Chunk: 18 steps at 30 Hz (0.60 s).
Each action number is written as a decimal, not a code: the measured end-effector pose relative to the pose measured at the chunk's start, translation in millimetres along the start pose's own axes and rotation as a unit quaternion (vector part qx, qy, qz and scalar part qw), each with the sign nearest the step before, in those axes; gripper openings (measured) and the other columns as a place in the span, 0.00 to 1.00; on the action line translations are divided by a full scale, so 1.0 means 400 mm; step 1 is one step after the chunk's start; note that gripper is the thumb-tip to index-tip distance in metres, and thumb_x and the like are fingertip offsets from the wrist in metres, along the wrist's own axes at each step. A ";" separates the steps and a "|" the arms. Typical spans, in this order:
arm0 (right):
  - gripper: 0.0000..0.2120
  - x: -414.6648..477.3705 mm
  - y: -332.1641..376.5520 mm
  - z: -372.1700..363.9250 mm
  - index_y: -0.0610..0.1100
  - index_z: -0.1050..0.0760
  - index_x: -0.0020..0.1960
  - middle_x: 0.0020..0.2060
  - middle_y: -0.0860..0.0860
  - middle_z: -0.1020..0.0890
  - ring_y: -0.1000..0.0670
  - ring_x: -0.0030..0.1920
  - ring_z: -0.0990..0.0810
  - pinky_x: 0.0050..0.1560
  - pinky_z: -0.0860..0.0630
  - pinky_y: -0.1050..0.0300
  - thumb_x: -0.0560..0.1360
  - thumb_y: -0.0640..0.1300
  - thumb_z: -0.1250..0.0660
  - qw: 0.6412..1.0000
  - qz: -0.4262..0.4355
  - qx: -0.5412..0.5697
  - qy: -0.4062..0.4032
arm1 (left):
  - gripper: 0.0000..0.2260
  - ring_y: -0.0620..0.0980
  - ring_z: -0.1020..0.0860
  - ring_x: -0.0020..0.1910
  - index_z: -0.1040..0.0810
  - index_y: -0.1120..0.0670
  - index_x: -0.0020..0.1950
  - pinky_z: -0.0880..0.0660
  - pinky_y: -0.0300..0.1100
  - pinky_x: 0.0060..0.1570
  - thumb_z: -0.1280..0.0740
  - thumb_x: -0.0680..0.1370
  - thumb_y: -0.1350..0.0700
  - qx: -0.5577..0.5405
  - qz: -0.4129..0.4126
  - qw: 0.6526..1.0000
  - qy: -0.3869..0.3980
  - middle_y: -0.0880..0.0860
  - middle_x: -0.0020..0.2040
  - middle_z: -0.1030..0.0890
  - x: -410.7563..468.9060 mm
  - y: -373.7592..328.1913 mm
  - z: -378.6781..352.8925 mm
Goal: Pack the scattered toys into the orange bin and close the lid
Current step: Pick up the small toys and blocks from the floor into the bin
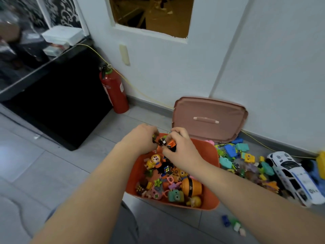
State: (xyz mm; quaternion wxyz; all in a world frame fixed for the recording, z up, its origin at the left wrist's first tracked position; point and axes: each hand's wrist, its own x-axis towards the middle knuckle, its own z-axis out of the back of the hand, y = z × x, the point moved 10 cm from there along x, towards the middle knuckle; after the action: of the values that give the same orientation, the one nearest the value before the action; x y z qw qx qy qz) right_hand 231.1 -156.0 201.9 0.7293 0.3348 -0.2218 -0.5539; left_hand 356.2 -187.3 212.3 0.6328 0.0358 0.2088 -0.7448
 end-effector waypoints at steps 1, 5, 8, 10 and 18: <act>0.08 0.004 -0.004 -0.010 0.50 0.26 0.52 0.63 0.56 0.34 0.57 0.59 0.30 0.58 0.30 0.59 0.76 0.49 0.30 1.000 -0.003 0.003 0.002 | 0.23 0.54 0.24 0.59 0.26 0.48 0.68 0.27 0.42 0.50 0.28 0.72 0.53 0.004 0.010 1.000 0.018 0.54 0.60 0.24 -0.001 0.014 -0.014; 0.09 0.022 -0.004 -0.038 0.51 0.26 0.56 0.60 0.58 0.32 0.62 0.50 0.22 0.57 0.24 0.58 0.76 0.47 0.31 1.000 0.019 -0.002 0.013 | 0.33 0.54 0.24 0.61 0.31 0.49 0.73 0.25 0.43 0.51 0.24 0.69 0.51 0.004 0.036 0.997 0.066 0.54 0.64 0.26 -0.005 0.051 -0.051; 0.09 0.026 -0.004 -0.057 0.51 0.25 0.57 0.57 0.58 0.30 0.60 0.43 0.19 0.50 0.22 0.59 0.77 0.47 0.32 0.999 0.032 -0.007 0.027 | 0.33 0.53 0.25 0.63 0.31 0.49 0.73 0.29 0.40 0.51 0.24 0.70 0.52 -0.005 0.021 0.997 0.068 0.54 0.66 0.24 -0.003 0.050 -0.055; 0.10 0.026 -0.003 -0.063 0.53 0.26 0.58 0.57 0.59 0.30 0.58 0.43 0.19 0.50 0.22 0.57 0.77 0.47 0.33 0.998 0.041 -0.024 0.036 | 0.32 0.53 0.26 0.65 0.31 0.49 0.74 0.30 0.40 0.52 0.26 0.72 0.53 -0.006 0.016 0.997 0.074 0.53 0.67 0.24 -0.002 0.045 -0.057; 0.18 -0.004 -0.042 -0.016 0.46 0.26 0.64 0.60 0.54 0.29 0.51 0.50 0.22 0.55 0.24 0.55 0.75 0.43 0.33 0.994 0.053 -0.086 0.045 | 0.23 0.55 0.23 0.61 0.24 0.52 0.66 0.25 0.49 0.59 0.32 0.72 0.47 -0.028 -0.038 0.995 0.085 0.54 0.61 0.20 0.009 -0.069 -0.066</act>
State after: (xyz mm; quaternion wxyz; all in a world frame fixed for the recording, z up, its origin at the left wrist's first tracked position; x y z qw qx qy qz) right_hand 224.1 -155.8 185.4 0.7928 0.2832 -0.1575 -0.5162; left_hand 323.7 -178.2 194.4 0.5845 0.0732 0.2844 -0.7564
